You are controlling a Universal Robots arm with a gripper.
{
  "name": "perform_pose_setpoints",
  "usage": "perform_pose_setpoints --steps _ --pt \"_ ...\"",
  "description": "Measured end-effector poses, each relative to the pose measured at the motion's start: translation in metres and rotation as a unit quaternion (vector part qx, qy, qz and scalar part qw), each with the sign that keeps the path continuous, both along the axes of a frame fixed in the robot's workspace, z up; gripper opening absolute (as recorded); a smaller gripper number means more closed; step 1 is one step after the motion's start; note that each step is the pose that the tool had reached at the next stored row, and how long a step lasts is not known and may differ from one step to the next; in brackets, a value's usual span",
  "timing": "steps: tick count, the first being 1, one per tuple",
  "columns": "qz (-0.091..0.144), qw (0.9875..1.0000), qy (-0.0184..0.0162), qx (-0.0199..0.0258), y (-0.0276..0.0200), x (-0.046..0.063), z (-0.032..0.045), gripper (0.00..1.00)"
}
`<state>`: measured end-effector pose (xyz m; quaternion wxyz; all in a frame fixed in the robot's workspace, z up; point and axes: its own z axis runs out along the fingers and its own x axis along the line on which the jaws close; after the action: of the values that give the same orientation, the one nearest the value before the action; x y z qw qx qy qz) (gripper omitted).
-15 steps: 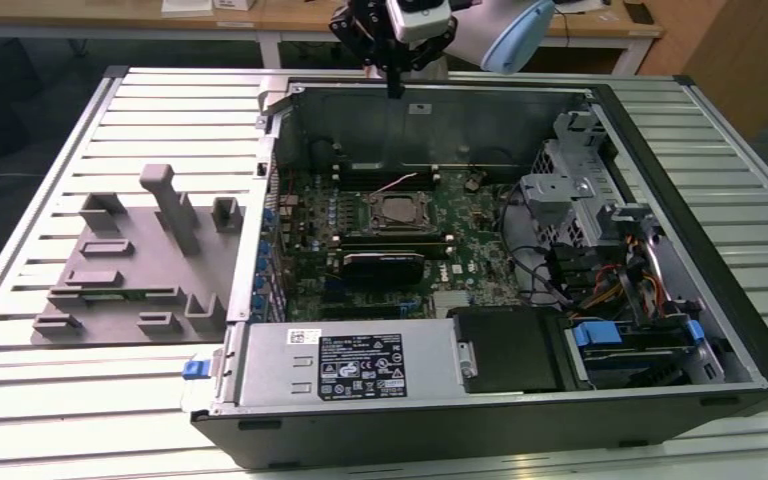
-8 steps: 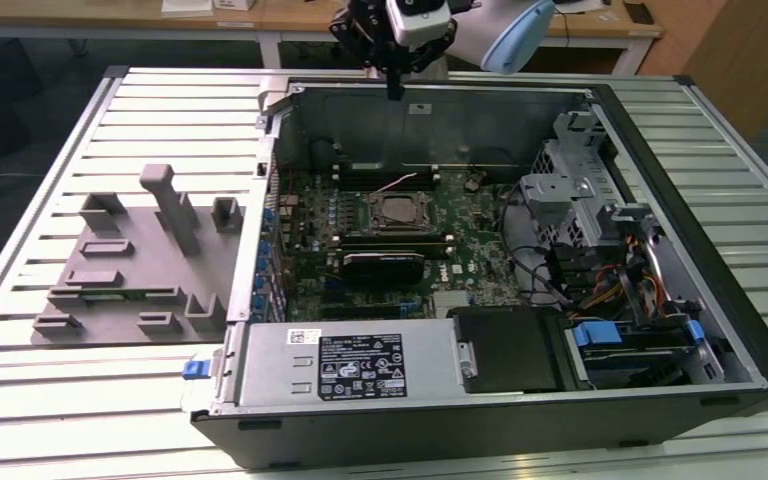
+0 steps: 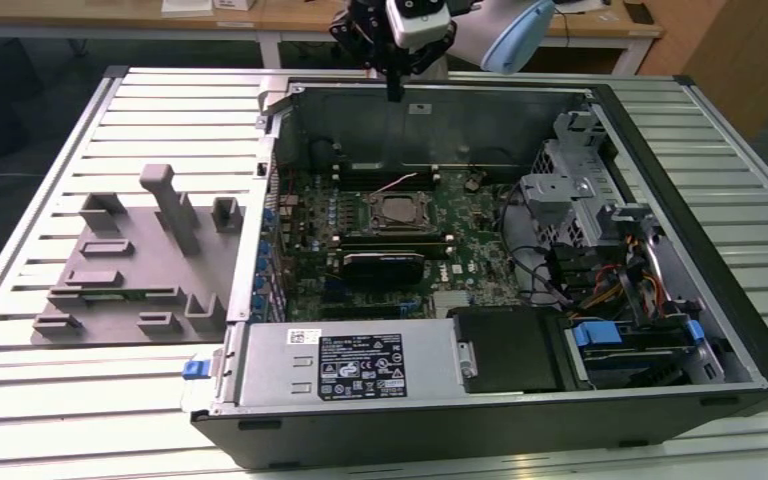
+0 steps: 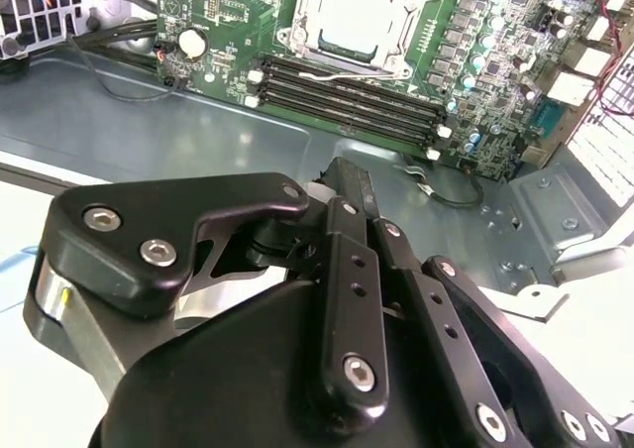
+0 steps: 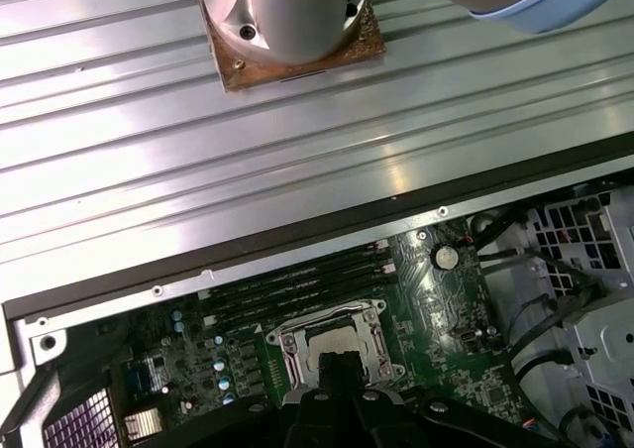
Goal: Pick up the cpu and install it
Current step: 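Install the first cpu locking lever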
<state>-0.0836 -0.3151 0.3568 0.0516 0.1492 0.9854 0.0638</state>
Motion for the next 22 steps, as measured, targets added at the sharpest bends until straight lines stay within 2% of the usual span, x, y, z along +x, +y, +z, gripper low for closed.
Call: perform_pose_setpoints --steps 22 --pt "0.000 1.0000 0.0000 0.0000 0.0000 0.0000 -0.0054 0.11"
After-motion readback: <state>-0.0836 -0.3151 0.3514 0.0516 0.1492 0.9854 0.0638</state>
